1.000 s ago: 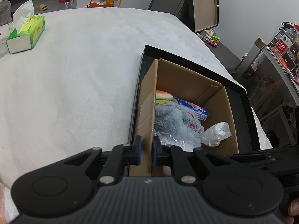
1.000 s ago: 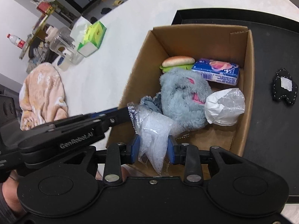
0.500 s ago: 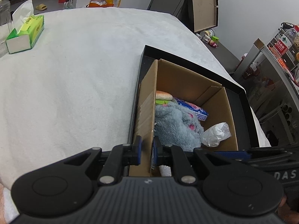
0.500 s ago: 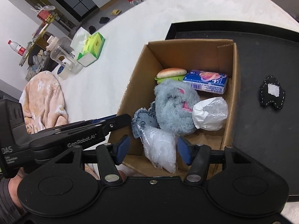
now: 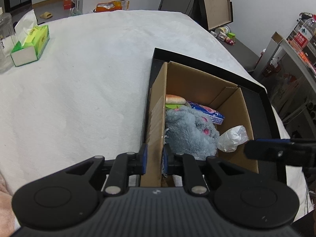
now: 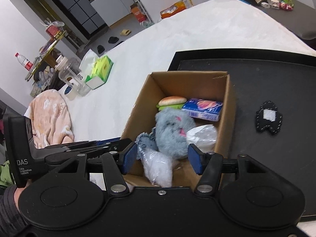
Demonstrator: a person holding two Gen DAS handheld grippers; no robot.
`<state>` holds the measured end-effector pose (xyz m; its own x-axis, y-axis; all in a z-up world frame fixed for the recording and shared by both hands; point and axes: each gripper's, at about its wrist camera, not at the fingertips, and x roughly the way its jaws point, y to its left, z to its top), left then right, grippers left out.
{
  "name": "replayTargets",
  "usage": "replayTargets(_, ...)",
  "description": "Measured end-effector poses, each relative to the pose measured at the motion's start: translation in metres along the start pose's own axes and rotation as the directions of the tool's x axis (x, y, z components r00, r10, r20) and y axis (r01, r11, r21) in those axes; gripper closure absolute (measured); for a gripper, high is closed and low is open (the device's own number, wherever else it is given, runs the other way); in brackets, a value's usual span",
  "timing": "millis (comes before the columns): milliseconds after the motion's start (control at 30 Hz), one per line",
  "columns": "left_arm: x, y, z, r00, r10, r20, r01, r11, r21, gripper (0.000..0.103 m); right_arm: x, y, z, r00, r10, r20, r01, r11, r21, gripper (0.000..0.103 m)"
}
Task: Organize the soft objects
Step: 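Carry the clear pellet bag into the box and open the right gripper, then move the right gripper to the black patch and grasp it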
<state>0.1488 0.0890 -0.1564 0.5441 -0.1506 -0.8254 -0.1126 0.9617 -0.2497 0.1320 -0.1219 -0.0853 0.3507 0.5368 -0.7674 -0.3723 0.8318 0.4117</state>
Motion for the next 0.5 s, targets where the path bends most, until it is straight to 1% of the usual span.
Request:
replayTargets(333, -0.004, -0.017, 0.008, 0.997, 0.071, 0.002, -0.071, 0.997, 0.028, 0.086, -0.012, -0.02, 0.008, 0.999, 0.008, 0.047, -0.008, 1.0, 0.011, 0.046)
replayTargets(433, -0.006, -0.023, 0.011, 0.996, 0.09, 0.007, -0.09, 0.995, 0.037, 0.081, -0.016, -0.031, 0.011, 0.998, 0.01, 0.061, -0.012, 1.0, 0.026, 0.046)
replayTargets(500, -0.008, -0.028, 0.012, 0.995, 0.102, 0.011, -0.103, 0.994, 0.046, 0.075, -0.018, -0.039, 0.011, 0.998, 0.01, 0.069, -0.012, 0.999, 0.036, 0.045)
